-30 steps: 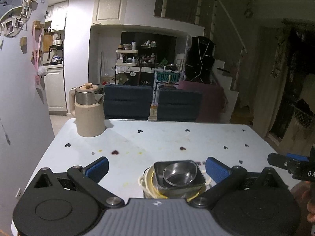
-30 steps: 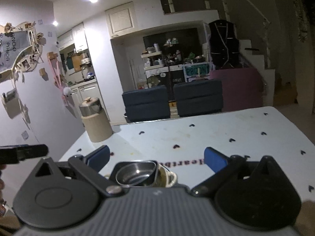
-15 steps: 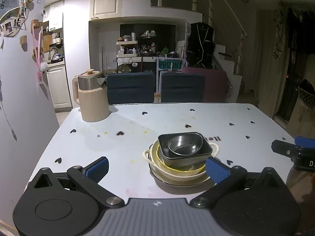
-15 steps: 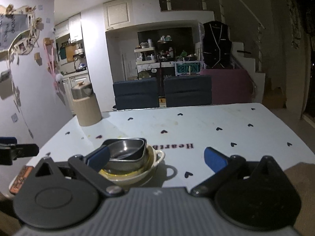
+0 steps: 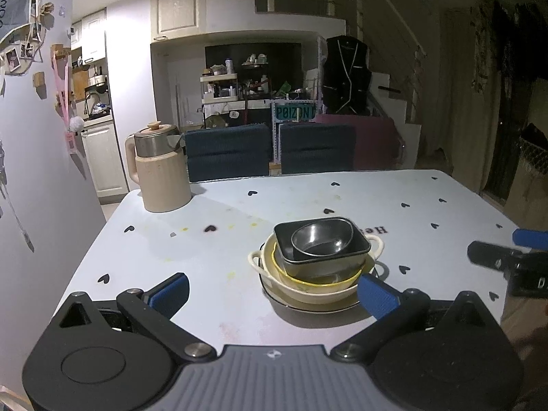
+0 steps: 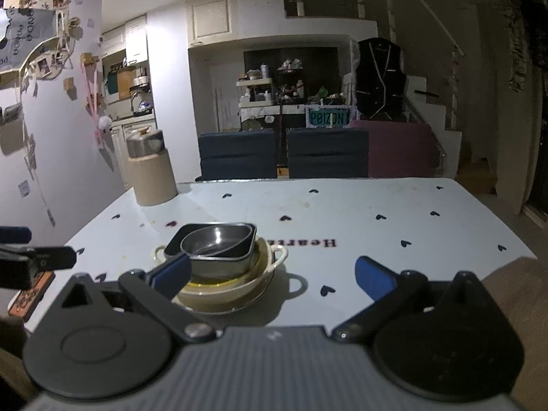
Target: Organize plates and bowls
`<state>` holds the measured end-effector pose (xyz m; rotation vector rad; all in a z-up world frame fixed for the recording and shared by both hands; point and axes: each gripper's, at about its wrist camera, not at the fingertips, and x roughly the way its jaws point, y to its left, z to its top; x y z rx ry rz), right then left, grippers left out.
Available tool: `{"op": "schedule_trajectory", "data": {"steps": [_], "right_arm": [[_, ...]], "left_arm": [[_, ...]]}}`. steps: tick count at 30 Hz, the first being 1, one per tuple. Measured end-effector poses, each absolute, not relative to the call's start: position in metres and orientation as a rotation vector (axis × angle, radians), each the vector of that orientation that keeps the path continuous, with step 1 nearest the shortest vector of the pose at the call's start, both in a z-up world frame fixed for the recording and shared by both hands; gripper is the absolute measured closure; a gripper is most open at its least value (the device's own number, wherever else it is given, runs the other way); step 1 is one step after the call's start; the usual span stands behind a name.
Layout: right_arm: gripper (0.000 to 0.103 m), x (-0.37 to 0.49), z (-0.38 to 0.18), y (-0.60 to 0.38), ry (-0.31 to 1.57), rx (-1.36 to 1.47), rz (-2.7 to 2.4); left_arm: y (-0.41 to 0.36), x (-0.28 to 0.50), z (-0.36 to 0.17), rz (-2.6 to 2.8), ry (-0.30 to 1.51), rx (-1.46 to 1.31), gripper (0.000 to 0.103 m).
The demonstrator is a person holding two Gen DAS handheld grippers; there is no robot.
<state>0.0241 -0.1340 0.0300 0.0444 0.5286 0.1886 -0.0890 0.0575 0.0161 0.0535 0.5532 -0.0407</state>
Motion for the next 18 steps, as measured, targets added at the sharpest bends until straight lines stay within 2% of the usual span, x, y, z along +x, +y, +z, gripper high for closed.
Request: {"op": "schedule_trajectory", "data": {"steps": [18], "right_arm": [[0.000,0.0222,0.0239,-0.1350,0.524,0.034,0.174]], "left_arm": [[0.0597,-0.0858,0.0084,-0.031,0.565,0.050,0.000]]}}
